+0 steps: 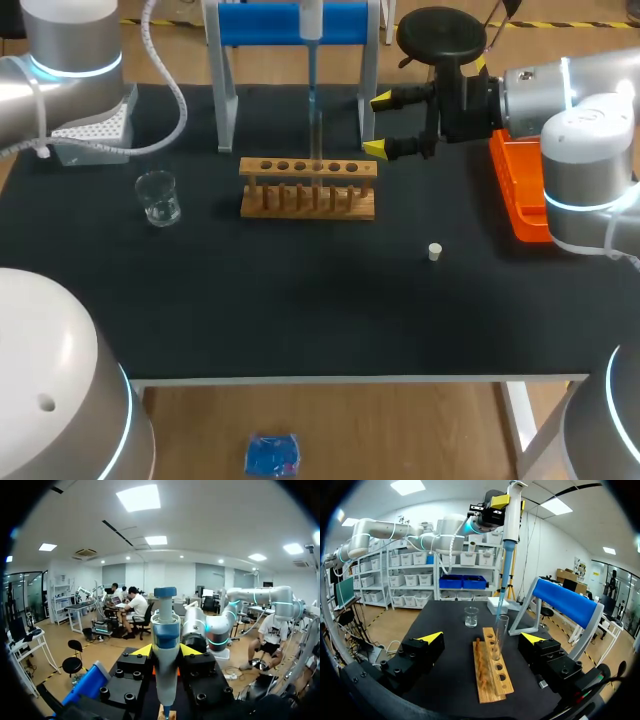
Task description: Invert the test tube, pick up the pipette, mount the tip to pipette, aspirate from beaker and dispense into the tube, eject the tip, return the pipette, and cap with the stopper.
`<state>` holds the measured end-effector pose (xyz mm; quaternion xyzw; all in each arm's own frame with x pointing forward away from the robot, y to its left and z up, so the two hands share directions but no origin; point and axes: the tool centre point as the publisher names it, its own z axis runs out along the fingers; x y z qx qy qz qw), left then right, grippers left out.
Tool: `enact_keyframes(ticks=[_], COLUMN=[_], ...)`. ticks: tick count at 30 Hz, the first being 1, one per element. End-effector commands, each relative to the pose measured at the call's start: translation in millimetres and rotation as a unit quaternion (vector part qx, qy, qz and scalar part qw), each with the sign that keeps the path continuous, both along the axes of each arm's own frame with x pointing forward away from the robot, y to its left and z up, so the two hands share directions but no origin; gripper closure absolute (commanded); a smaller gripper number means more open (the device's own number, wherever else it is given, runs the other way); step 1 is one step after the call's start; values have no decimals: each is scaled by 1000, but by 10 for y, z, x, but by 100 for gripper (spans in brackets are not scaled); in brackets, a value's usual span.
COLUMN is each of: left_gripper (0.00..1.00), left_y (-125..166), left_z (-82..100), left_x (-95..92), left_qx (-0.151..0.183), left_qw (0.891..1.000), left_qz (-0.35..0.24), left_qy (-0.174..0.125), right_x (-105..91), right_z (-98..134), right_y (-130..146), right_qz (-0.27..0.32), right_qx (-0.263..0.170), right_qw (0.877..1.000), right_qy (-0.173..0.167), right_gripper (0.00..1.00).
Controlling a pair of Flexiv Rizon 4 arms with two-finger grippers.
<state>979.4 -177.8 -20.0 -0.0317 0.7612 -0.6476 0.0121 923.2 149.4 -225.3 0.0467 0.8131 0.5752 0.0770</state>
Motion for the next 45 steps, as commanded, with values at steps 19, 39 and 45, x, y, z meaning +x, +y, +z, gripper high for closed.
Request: enact_keyframes(ticks=[19, 39, 45], left_gripper=[100, 100, 100], left_y=[-43, -7, -1], left_z=[139, 1, -18], left_x=[-49, -5, 8], left_qx=[-20, 15, 22], left_qw=[1000, 1000, 1000], left_qz=[-1, 10, 15], left_qy=[-23, -2, -1], right_x=[-6, -6, -6], right_z=[-3, -3, -3], right_y=[2, 2, 2], right_qz=[-1, -1, -1], right_qx=[0, 0, 0], right_qw=[1000, 1000, 1000], right_qy=[-1, -1, -1], right_gripper=[0, 0, 0])
